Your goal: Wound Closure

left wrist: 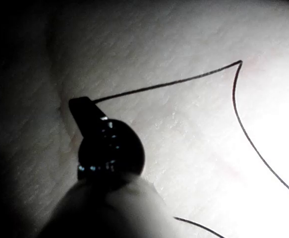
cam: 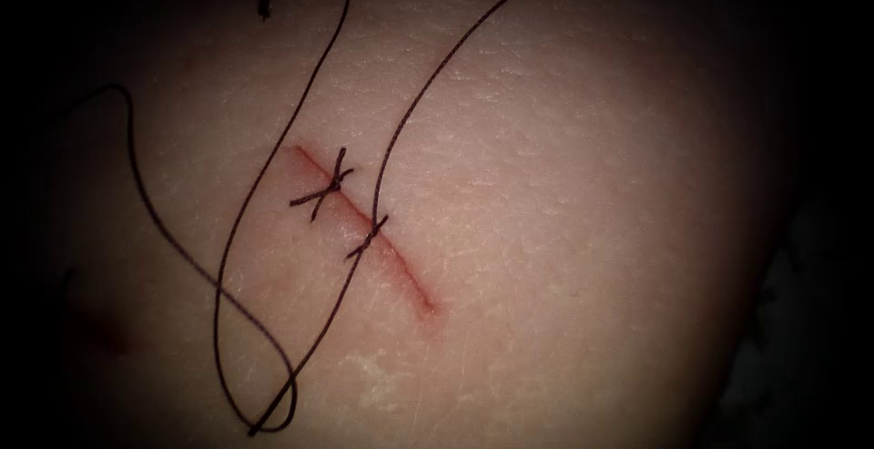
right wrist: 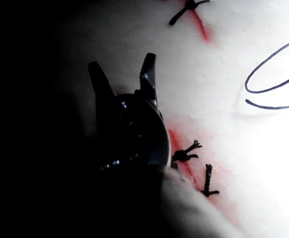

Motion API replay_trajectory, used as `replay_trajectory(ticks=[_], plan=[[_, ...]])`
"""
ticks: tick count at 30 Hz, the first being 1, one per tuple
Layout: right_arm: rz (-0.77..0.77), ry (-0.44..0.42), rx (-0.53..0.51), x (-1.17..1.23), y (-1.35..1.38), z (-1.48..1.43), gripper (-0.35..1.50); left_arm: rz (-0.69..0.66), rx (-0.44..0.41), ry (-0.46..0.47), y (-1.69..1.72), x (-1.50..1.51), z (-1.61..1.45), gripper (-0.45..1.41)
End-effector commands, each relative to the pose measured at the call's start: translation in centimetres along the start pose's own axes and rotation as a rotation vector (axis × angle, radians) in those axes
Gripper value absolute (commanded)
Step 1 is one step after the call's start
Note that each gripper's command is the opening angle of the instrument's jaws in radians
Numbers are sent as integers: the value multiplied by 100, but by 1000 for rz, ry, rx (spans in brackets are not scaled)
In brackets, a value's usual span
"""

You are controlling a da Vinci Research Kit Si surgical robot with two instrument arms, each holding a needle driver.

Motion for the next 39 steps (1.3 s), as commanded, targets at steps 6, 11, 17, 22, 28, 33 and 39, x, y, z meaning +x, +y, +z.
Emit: replay_trajectory(ticks=[6, 11, 17, 22, 28, 33, 39], plan=[[-27, -27, 74, 19, -10, -46, 131, 3, -99, 13, 63, -2, -79, -45], [-25, -17, 17, 25, 51, -89, 121, 24, -136, -5, 100, -5, -136, -45], [-28, 41, -76, 41, 131, -126, 76, 24, -146, -28, 147, -10, -184, -45], [-32, 39, -112, 43, 182, -137, 71, 13, -165, -38, 191, -20, -198, -45], [-50, 2, -126, 25, 223, -143, 68, -40, -199, 17, 211, -24, -206, -45], [-48, -8, -133, 18, 247, -146, 66, -61, -213, 45, 225, -23, -208, -45], [-49, -31, -167, 10, 280, -132, 17, -65, -253, 63, 242, -11, -209, -45]])
